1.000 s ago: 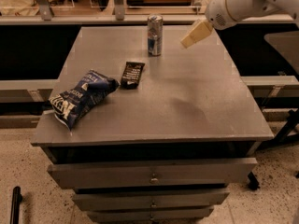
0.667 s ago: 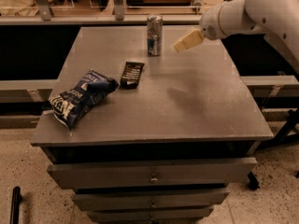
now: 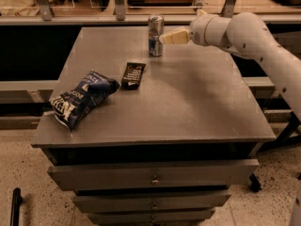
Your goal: Move redbull can near blue chip bag
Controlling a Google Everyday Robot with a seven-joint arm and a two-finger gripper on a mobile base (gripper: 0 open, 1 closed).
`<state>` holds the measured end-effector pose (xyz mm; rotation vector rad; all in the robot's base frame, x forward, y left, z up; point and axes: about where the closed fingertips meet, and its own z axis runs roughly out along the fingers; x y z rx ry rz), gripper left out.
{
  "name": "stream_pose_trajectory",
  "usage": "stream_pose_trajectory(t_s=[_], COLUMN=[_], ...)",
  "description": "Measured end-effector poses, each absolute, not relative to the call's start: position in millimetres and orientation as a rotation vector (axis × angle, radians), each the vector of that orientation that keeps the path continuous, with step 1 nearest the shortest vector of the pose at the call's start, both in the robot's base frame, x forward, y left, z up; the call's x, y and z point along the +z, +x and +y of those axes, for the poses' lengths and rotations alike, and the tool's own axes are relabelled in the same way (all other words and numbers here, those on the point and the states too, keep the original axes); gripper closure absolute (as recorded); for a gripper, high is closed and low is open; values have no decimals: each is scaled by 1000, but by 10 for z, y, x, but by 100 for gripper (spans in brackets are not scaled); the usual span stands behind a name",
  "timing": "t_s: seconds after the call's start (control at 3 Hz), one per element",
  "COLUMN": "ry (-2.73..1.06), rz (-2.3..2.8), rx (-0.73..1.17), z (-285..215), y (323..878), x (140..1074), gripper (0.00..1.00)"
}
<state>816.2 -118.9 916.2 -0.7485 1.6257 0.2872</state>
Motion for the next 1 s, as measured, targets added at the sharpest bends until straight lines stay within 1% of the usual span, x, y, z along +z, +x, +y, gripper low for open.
stream_pose_trajectory(t_s=[0.33, 0.67, 1.0], ry=[-695, -695, -702], rz=[1586, 1586, 1581], rx=[268, 268, 340], z=[-1196, -1195, -1137], y=[8281, 8281, 8200], x=[9247, 9247, 9289], gripper=[0, 0, 0])
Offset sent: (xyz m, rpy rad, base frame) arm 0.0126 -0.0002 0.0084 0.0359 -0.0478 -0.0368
